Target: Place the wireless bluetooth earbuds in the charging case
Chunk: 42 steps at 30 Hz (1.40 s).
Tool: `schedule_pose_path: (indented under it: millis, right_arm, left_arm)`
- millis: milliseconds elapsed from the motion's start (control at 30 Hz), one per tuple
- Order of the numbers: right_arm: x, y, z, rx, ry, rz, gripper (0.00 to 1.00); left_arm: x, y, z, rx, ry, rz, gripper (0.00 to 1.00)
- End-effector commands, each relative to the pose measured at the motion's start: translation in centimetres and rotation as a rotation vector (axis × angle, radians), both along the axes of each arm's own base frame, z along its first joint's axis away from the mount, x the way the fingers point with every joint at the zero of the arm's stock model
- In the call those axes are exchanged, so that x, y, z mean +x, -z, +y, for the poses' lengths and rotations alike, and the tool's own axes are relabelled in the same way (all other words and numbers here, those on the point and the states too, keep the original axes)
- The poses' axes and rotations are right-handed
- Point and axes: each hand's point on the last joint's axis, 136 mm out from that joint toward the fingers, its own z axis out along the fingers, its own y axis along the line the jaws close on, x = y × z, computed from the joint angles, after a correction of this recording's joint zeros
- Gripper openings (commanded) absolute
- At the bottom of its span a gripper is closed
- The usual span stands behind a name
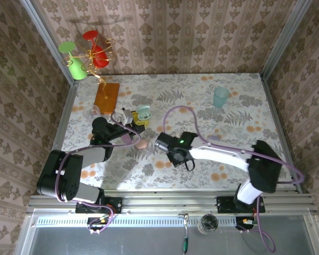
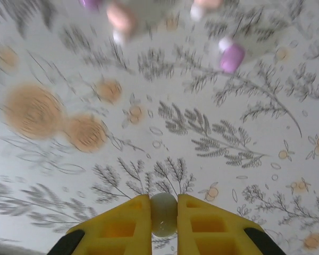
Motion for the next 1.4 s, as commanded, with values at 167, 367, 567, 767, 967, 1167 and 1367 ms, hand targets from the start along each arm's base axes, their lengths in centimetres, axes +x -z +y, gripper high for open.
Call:
schedule_pose_path:
  millis: [167, 367, 567, 767, 967, 1167, 1367]
  right_arm:
    - [2.1, -9.4, 2.8, 0.631, 0.079, -0.107, 0.16]
    - [3.3, -14.8, 3.0, 0.893, 0.053, -0.176, 0.17]
    - [4.5, -18.2, 4.5, 1.012, 0.007, -0.235, 0.17]
    - [5.9, -18.6, 5.6, 1.029, -0.002, -0.244, 0.17]
    - [7.4, -18.0, 6.5, 1.015, 0.003, -0.245, 0.17]
    - [8.0, -17.0, 6.2, 0.978, 0.027, -0.244, 0.16]
    - [8.1, -16.2, 5.9, 0.947, 0.051, -0.23, 0.16]
  left_arm:
    - [-1.3, 0.3, -2.9, 0.031, 0.074, -0.081, 0.28]
    - [-2.4, 0.3, -5.2, 0.041, 0.137, -0.108, 0.27]
    - [-3.5, 0.2, -6.8, 0.052, 0.188, -0.145, 0.26]
    - [-4.2, 0.2, -7.9, 0.071, 0.225, -0.174, 0.26]
    - [-4.7, 0.0, -8.2, 0.072, 0.244, -0.187, 0.26]
    - [-4.6, -0.1, -8.2, 0.07, 0.237, -0.198, 0.26]
    - [-4.3, -0.5, -8.1, 0.059, 0.217, -0.193, 0.26]
